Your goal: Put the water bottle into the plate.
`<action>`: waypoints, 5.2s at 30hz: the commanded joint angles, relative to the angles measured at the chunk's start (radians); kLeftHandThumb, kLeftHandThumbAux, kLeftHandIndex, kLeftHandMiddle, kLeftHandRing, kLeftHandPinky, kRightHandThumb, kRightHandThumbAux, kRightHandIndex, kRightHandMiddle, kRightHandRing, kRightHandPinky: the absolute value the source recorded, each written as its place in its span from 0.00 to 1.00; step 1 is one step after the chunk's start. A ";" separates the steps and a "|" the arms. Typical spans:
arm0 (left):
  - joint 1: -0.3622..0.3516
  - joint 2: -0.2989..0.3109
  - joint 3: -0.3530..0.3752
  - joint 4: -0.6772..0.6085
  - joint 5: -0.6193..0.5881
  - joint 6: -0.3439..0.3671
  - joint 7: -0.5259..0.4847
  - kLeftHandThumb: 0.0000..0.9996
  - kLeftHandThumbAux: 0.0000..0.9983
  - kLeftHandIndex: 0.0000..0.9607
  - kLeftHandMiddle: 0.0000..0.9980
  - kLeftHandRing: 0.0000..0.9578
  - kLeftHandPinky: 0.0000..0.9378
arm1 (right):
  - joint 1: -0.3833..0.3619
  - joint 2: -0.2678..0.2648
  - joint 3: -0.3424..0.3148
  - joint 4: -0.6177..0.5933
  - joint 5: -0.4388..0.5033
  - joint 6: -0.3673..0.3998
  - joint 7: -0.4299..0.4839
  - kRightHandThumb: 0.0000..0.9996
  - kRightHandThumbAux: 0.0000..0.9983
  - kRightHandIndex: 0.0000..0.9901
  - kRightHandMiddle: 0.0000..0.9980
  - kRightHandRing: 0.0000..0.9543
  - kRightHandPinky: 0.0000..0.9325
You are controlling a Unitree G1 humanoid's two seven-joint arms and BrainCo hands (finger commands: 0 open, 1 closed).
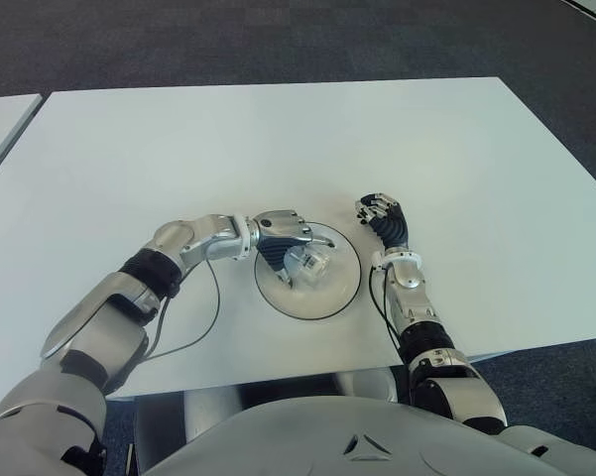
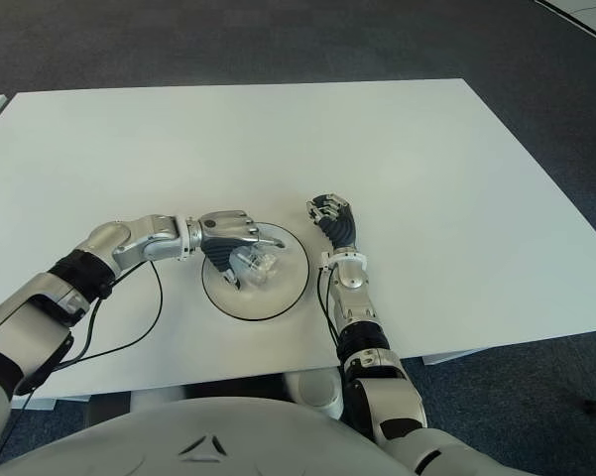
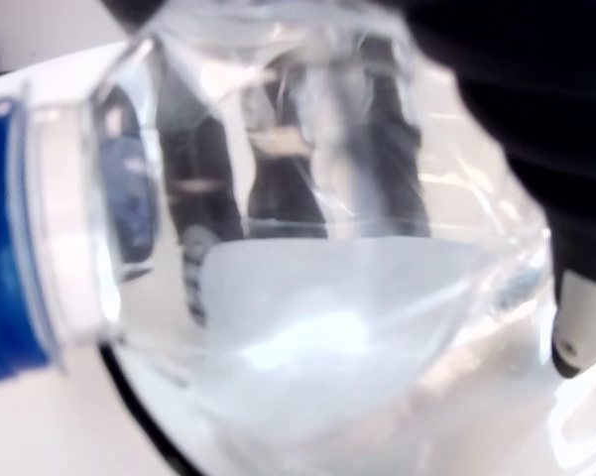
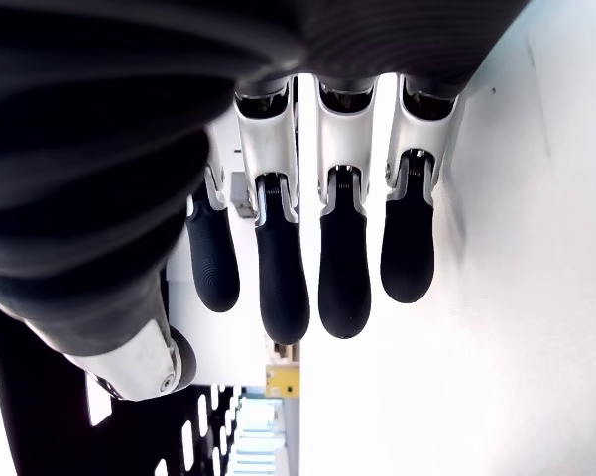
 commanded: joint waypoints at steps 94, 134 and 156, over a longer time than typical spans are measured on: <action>-0.016 -0.100 -0.044 0.106 0.354 0.594 1.367 0.14 0.54 0.00 0.00 0.00 0.00 | 0.082 -0.003 0.017 -0.018 -0.005 0.128 0.003 0.70 0.73 0.43 0.51 0.54 0.54; 0.394 -0.299 0.592 -0.074 -0.720 0.418 0.610 0.10 0.71 0.00 0.00 0.00 0.00 | 0.057 -0.004 -0.004 0.036 -0.001 0.092 0.015 0.70 0.73 0.43 0.52 0.55 0.55; 0.499 -0.419 0.833 -0.013 -1.216 0.506 0.050 0.06 1.00 0.30 0.28 0.27 0.33 | 0.066 -0.005 0.009 0.013 -0.017 0.102 0.003 0.70 0.73 0.43 0.52 0.54 0.55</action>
